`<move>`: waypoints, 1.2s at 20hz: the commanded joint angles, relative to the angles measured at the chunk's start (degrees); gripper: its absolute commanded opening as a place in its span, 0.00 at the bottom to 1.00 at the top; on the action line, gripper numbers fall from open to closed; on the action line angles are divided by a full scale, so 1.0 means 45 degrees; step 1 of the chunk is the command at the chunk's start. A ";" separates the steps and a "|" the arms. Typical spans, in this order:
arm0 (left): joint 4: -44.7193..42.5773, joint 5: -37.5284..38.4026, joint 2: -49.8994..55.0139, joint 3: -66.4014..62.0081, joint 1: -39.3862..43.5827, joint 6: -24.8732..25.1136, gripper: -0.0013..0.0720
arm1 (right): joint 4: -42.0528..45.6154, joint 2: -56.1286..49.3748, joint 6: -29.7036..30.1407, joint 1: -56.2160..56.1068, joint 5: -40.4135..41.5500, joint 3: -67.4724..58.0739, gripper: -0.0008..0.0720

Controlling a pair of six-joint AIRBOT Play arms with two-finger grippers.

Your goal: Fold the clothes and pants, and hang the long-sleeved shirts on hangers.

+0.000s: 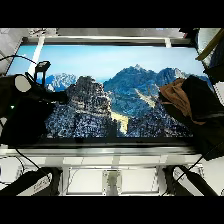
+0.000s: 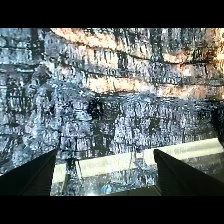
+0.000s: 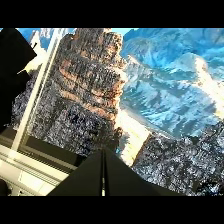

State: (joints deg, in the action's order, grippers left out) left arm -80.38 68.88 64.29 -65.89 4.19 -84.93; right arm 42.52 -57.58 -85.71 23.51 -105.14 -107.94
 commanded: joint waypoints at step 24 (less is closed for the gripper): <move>-0.5586 -0.1758 0.0908 -0.0005 -0.0005 0.0015 0.96 | 0.0039 -0.0019 0.0316 -0.0010 0.1030 0.0039 0.02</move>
State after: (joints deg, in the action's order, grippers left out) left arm -96.60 63.44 67.20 -65.89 4.19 -84.90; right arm 42.54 -57.65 -84.53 23.49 -102.69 -107.90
